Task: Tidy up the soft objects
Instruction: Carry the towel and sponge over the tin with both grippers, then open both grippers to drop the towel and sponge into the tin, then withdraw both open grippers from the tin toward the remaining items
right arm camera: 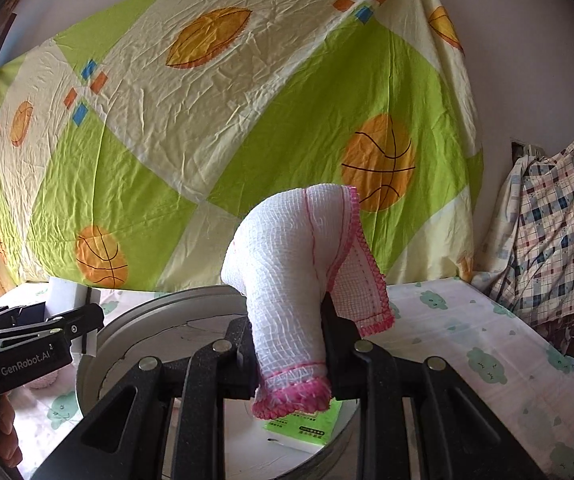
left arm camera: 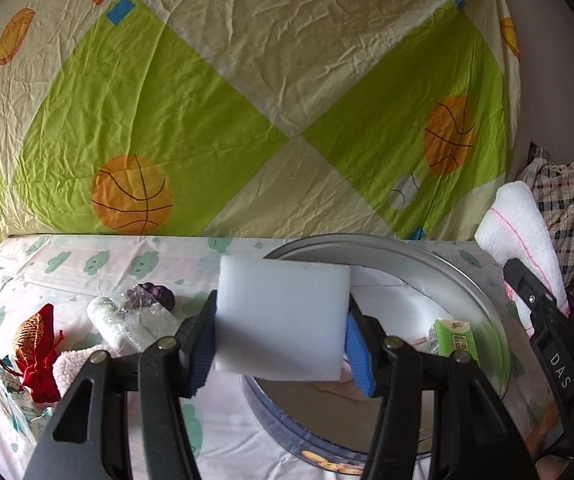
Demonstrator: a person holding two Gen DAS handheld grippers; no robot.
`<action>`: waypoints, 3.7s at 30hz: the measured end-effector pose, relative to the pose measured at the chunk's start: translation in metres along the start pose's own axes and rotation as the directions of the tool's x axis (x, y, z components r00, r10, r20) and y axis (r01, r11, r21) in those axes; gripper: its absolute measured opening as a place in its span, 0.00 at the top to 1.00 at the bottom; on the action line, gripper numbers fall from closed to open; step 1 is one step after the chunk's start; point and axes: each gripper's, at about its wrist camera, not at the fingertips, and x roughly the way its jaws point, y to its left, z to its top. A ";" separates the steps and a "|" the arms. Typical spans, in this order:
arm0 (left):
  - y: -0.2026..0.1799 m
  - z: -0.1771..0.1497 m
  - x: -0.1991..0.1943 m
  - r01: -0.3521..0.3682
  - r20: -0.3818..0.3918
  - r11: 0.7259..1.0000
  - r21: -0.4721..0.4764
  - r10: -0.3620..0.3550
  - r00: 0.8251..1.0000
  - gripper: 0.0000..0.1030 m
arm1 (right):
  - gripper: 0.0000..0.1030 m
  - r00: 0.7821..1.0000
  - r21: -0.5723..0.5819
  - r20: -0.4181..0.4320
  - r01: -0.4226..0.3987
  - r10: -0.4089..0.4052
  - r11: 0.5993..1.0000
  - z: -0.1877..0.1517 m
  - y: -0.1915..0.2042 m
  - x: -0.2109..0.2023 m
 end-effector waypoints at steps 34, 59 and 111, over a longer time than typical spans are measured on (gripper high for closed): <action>-0.041 -0.003 0.047 0.012 -0.089 0.999 0.038 -0.009 0.996 0.46 | 0.74 0.987 -0.078 -0.158 0.024 -0.036 0.997 -0.013 -0.001 0.041; -0.039 -0.008 0.052 -0.015 -0.103 0.999 0.041 0.019 0.994 0.26 | 0.27 0.992 -0.082 -0.121 -0.044 0.033 0.996 -0.013 0.002 0.033; 0.000 -0.023 -0.005 -0.211 0.105 0.975 0.066 0.204 0.973 0.00 | 0.12 0.986 0.106 0.114 0.112 -0.123 0.988 -0.009 -0.005 -0.022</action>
